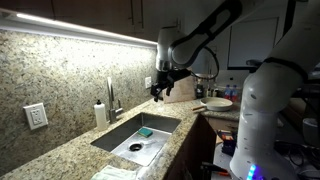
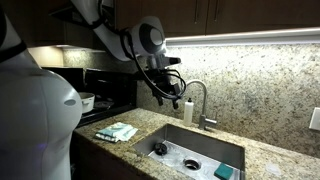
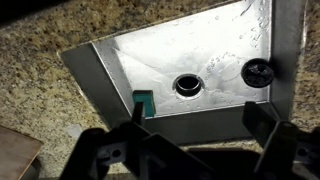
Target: Turn off of the water to the faucet
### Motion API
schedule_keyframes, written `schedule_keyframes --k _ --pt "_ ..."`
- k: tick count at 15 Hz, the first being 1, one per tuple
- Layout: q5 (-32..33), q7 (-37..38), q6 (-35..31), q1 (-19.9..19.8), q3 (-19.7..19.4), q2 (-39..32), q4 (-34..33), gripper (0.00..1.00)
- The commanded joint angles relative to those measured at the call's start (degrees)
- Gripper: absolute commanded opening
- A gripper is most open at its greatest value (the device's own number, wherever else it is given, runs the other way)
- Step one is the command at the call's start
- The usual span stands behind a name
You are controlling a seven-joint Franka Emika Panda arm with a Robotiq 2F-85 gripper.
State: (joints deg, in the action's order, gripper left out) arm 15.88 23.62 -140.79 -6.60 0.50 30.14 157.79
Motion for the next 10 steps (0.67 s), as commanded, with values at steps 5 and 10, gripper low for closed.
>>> schedule_keyframes --k 5,10 --pt "-3.16 -6.41 -3.17 -1.42 0.63 1.12 0.95 1.0" --pt "-3.18 -6.46 -3.32 -1.4 0.61 1.12 0.99 1.0"
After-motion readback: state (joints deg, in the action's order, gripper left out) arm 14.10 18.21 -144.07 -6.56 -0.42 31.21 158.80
